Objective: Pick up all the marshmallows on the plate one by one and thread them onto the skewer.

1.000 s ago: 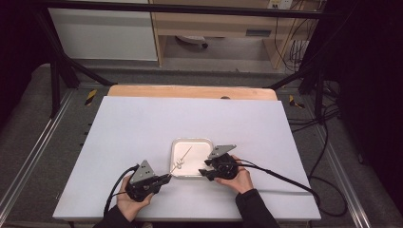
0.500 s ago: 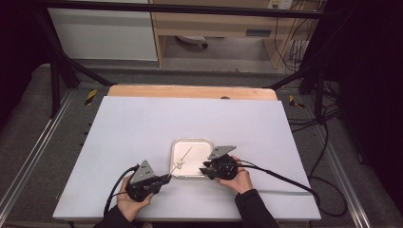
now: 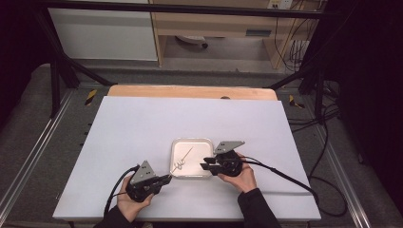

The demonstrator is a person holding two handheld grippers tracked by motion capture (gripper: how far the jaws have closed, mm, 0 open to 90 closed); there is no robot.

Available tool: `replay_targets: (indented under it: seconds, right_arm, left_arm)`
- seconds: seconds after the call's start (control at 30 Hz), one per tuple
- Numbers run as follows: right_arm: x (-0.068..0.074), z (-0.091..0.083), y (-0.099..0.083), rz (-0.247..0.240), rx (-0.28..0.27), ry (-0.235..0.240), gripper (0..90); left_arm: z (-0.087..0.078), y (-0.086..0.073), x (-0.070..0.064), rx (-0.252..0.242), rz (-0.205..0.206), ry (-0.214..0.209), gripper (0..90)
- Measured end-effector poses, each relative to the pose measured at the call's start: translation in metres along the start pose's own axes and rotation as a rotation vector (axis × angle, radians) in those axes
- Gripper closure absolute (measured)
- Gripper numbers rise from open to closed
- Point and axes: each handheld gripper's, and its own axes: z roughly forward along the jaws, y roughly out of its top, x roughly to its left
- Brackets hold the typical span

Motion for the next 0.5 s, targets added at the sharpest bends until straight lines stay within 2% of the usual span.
replay_targets:
  seconds: [0.5]
  right_arm:
    - [-0.004,-0.037,0.020,0.087,-0.167,0.073,71.8]
  left_arm:
    - [0.000,0.001,-0.003,-0.010,0.008,-0.005,88.1]
